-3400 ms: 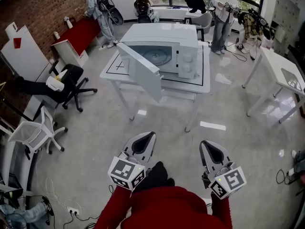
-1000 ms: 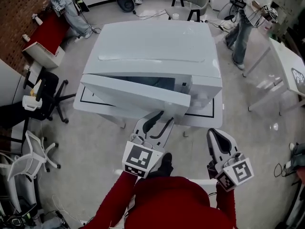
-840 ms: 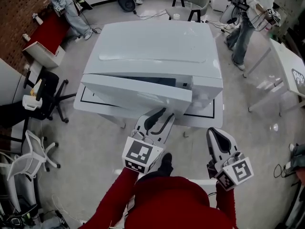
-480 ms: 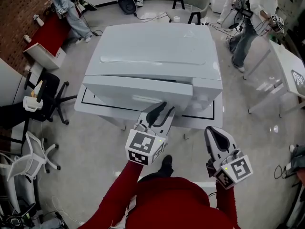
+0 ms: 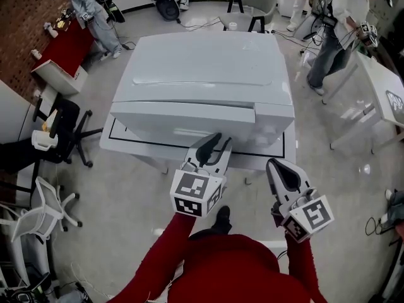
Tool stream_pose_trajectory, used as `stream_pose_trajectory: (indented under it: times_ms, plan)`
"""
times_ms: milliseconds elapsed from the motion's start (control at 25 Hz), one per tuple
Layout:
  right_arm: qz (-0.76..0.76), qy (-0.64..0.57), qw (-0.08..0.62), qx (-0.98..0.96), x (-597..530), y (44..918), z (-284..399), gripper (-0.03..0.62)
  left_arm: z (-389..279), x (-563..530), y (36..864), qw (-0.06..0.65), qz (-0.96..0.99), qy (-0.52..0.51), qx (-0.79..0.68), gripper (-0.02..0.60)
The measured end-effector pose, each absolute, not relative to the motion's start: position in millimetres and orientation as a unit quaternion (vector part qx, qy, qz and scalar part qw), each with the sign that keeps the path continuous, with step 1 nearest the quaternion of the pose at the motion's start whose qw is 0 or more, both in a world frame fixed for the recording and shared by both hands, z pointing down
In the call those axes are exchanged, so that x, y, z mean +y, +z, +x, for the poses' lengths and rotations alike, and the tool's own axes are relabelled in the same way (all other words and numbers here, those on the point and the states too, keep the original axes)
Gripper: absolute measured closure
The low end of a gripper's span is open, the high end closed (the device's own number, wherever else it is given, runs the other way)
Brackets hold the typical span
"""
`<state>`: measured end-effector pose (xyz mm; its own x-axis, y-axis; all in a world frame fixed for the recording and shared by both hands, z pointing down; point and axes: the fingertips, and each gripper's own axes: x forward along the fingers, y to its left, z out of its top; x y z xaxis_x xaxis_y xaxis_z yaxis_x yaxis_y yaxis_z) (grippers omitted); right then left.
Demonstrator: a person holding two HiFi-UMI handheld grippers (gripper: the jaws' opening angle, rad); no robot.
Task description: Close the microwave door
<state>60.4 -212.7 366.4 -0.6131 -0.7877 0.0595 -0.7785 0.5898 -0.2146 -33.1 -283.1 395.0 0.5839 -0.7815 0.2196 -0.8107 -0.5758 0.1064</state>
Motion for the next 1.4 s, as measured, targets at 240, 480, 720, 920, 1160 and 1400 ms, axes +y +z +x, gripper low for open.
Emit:
stream_pose_trajectory:
  times_ms: [240,480,720,920,1160,1400]
  plan:
    - [-0.442,-0.1,-0.003,0.891,-220,374,56,0.579,-32,-288,396,0.106,0.882,0.071,-0.454,0.472]
    - [-0.439,-0.099,-0.005,0.893,-227,372,50,0.579,-33,-291,395,0.108,0.877,0.07,-0.462,0.48]
    - [-0.436,-0.094,-0.012,0.895,-237,376,44,0.579,-32,-292,395,0.107,0.876,0.072,-0.466,0.495]
    - [-0.432,-0.089,-0.009,0.897,-244,376,36,0.579,-32,-292,396,0.102,0.874,0.074,-0.47,0.502]
    - [-0.434,-0.089,-0.015,0.896,-251,378,31,0.579,-32,-301,398,0.104,0.871,0.077,-0.475,0.509]
    - [-0.439,-0.091,-0.024,0.893,-258,383,31,0.579,-34,-304,401,0.113,0.868,0.069,-0.478,0.529]
